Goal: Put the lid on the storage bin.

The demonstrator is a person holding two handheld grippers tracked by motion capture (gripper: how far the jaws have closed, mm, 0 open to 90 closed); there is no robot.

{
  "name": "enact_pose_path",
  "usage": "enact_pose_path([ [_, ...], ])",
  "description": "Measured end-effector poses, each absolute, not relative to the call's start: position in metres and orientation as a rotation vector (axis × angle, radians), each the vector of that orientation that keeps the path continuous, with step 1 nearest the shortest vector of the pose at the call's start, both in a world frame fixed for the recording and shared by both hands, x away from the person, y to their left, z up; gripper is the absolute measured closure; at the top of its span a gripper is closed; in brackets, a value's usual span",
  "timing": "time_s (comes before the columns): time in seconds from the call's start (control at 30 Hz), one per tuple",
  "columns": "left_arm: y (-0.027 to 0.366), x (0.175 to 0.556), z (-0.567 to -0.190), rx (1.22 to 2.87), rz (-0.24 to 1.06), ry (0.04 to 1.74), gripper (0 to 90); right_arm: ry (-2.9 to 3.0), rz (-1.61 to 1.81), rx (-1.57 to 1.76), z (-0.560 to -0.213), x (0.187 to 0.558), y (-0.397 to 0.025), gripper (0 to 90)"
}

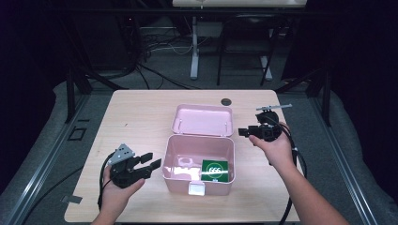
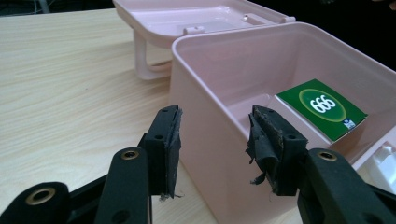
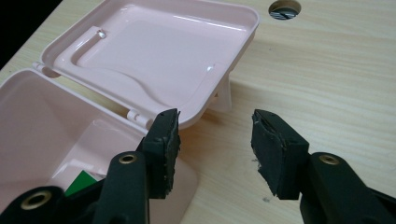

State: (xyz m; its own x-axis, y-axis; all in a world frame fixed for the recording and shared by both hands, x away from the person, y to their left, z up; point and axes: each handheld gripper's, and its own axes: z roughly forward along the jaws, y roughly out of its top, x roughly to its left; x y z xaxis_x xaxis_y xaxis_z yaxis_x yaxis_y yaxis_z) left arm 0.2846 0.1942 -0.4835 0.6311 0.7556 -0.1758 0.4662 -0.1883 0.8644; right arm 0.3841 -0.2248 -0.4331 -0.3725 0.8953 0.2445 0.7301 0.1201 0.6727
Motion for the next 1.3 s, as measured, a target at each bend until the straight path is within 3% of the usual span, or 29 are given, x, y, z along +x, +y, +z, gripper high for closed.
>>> enact_pose_path([
  [0.47,0.177,0.284,-0.480,1.873,0.328,0.910,59.0,2.204,1.018,1.668,-0.417,0.417,-0.211,52.3],
  [1.3,0.174,0.284,-0.491,1.914,0.327,0.920,68.2,2.145,0.914,1.857,-0.446,0.478,-0.191,55.6],
])
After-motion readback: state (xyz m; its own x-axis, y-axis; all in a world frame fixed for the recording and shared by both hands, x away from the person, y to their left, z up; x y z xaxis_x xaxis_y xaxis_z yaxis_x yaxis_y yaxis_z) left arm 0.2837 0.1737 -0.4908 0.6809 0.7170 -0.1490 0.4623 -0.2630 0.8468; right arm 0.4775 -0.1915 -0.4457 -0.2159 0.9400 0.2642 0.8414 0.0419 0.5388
